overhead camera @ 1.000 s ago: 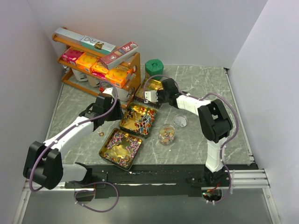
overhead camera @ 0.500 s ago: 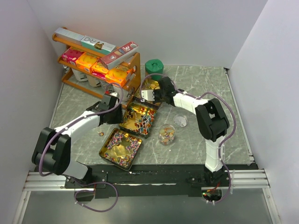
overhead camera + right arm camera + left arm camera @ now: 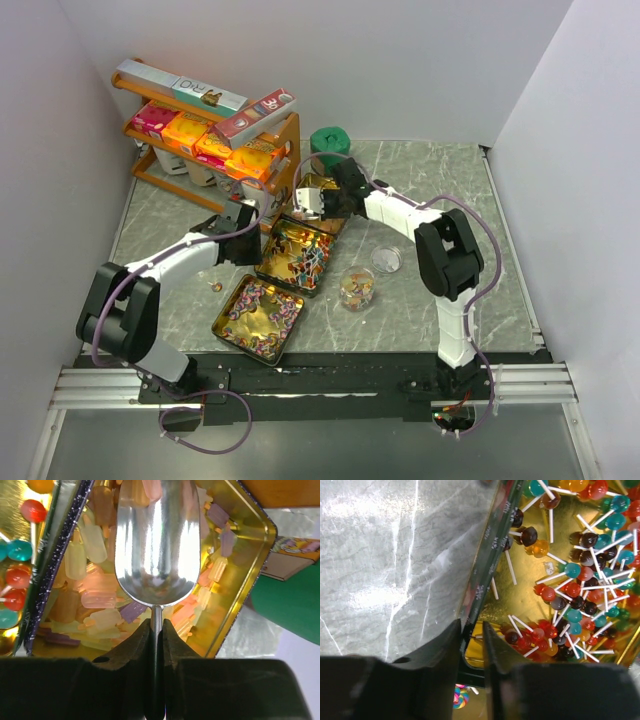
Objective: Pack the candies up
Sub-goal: Scoop the fake candies from the storage box.
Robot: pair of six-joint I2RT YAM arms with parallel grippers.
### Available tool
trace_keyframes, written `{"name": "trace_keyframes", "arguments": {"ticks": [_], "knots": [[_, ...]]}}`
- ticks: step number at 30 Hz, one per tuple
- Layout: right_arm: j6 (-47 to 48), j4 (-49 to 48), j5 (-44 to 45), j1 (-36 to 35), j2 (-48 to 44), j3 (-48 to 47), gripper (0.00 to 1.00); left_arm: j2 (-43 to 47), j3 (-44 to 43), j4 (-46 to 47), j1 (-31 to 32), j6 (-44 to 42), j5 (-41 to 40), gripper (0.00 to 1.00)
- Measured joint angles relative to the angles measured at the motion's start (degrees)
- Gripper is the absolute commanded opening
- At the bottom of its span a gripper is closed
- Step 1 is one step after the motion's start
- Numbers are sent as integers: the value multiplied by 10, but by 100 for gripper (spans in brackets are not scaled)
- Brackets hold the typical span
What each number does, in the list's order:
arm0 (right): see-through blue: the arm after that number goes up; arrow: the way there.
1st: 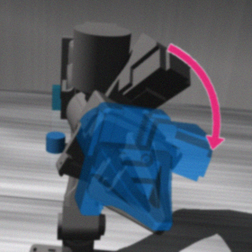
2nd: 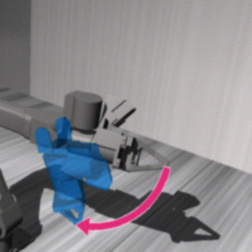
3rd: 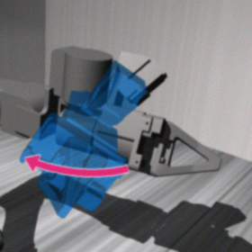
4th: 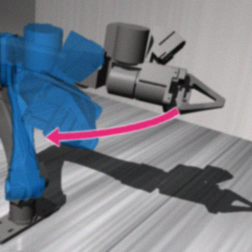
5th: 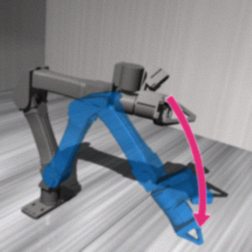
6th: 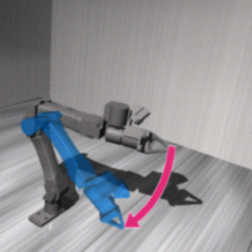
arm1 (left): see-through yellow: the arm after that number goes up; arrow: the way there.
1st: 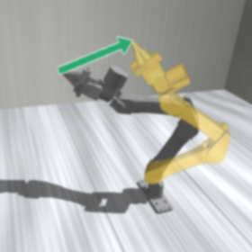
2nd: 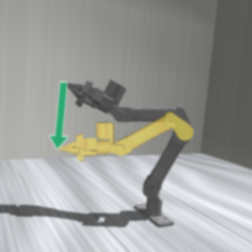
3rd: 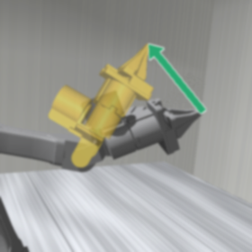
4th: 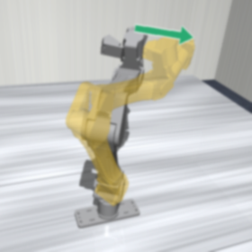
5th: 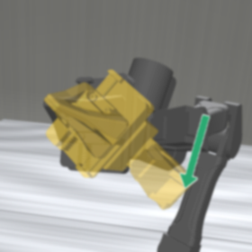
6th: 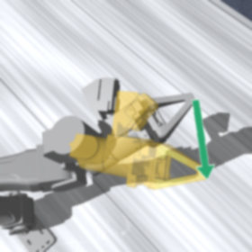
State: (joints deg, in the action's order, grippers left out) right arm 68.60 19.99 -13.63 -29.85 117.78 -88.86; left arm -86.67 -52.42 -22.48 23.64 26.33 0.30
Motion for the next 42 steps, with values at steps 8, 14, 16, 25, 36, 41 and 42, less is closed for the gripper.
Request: {"name": "trace_keyframes", "arguments": {"ticks": [8, 14, 16, 25, 36, 41, 42], "knots": [[-6, 31, 5, -12, 2, -11, 0, -15, -14, -10, -2, -10, 9, 14], [-18, 30, 22, -15, 3, -12, 0, -18, -18, -14, -2, -17, 12, 8], [-18, 26, 48, -21, 6, -12, 0, -18, -18, -14, -2, -17, 12, 8], [-9, -9, 153, -24, 25, -11, 0, -18, -18, -14, -2, -17, 12, 7], [-14, -39, 190, -16, 25, -11, 0, -18, -18, -14, -2, -17, 11, 7], [19, -56, 228, -14, 23, -8, 0, -18, -18, -14, -2, -17, 11, 7], [31, -62, 237, -14, 22, -5, 0, -18, -18, -14, -2, -17, 11, 7]]}}
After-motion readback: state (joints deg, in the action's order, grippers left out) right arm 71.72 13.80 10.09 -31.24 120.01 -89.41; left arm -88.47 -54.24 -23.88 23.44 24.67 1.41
